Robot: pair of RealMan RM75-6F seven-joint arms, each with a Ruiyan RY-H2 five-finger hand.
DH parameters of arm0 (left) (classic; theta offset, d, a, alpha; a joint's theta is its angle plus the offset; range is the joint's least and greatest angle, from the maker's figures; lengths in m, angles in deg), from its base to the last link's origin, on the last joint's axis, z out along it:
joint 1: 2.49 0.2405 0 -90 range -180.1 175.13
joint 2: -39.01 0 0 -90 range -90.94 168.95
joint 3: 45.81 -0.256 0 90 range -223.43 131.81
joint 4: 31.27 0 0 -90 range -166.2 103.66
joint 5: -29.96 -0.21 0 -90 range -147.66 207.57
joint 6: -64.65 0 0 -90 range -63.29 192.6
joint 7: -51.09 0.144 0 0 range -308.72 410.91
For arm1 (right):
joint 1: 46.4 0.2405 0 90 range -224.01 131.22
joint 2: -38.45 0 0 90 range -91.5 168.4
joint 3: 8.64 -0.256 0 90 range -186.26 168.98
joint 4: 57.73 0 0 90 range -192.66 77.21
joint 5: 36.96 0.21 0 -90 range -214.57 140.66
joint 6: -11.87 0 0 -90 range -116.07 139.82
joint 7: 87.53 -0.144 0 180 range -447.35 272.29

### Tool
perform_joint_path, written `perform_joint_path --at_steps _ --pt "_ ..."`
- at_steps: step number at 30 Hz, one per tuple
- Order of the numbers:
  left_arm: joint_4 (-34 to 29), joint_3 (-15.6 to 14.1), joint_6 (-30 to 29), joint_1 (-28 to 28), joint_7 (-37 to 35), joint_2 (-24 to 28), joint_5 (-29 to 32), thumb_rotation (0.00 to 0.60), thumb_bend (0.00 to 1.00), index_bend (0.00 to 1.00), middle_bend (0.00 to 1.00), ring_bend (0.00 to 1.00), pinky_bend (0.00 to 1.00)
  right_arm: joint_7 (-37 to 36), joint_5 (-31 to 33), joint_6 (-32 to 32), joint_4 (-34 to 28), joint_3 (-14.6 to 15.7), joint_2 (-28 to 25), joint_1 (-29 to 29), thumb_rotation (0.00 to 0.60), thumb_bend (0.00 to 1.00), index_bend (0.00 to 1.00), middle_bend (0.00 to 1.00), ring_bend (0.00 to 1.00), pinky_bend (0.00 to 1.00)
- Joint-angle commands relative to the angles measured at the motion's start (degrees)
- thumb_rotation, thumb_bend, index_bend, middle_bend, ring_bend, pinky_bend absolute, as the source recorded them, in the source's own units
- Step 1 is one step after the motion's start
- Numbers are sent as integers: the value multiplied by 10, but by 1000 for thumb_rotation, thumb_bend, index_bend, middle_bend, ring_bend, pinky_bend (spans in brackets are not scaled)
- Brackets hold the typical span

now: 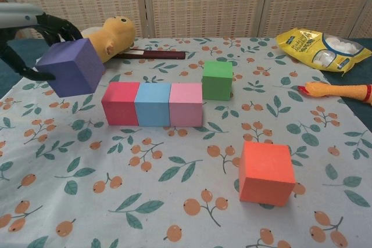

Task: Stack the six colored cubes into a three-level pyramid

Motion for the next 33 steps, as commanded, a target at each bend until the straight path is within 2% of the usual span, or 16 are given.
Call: perform_joint_path --at_steps 1,4,8,14,20,26,33 --pt "-5 22 52 -48 43 -8 55 600 287 409 381 350 286 2 -4 8 -5 1 -4 -8 600 264 0 153 0 0" --pt "4 27 82 -84 89 -30 114 600 285 399 381 346 281 4 -10 14 -9 2 -7 -15 600 264 0 153 0 0" --pt "21 27 90 -118 139 -56 175 600 285 392 380 343 277 6 -14 17 -11 3 -8 -22 600 264 0 153 0 0" --pt "26 26 82 -154 185 -71 254 600 289 388 379 343 276 7 -17 17 -12 2 -9 -27 600 264 0 153 0 0" --pt "21 12 69 -188 237 -81 321 600 291 386 379 343 276 5 -18 15 -11 -1 -9 -30 600 264 0 153 0 0" --pt "11 5 42 -218 273 -98 376 600 292 383 377 343 274 2 -19 13 -9 -3 -9 -33 600 264 0 153 0 0" --pt "6 -7 25 -236 290 -114 400 600 293 376 375 343 263 -2 -18 12 -7 -5 -11 -36 600 264 0 153 0 0"
